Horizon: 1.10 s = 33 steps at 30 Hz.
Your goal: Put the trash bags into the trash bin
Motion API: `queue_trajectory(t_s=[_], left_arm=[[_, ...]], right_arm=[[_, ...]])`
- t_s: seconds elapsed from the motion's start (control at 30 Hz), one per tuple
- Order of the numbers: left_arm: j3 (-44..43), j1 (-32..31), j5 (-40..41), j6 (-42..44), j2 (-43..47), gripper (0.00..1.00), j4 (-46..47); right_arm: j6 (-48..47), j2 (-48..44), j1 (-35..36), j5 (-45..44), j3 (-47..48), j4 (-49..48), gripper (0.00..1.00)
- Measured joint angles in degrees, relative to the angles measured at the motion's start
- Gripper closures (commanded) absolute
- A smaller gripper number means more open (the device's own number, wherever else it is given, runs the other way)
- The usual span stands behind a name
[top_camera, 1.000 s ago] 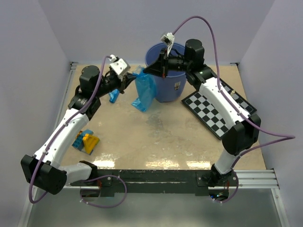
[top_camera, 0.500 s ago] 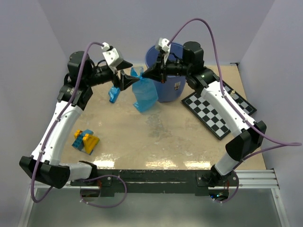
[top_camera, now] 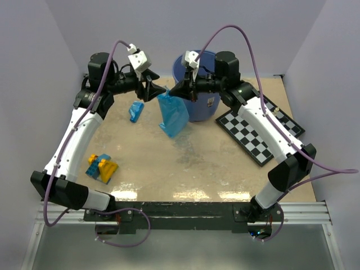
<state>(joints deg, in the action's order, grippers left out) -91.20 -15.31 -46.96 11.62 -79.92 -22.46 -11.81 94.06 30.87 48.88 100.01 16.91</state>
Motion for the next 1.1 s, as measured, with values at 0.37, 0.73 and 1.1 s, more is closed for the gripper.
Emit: queue_trajectory(t_s=[0.37,0.73,1.1], left_arm=[[0.0,0.2,-1.22,2.38,-4.15,0.46,-2.93],[-0.98,0.2,-7.1,4.61,-6.8,0.97,-8.11],[3.69,0.17,-3.61,-0.02,-4.94,1.0,-0.87]], right_arm=[[-3.85,-1.05,0.94,0.07,0.0,2.54,1.0],[-5.92,-2.25,0.94,-0.9,-0.15,3.13,1.0],[-2.84,-2.97,0.92,-4.48,-0.83,4.68,0.37]])
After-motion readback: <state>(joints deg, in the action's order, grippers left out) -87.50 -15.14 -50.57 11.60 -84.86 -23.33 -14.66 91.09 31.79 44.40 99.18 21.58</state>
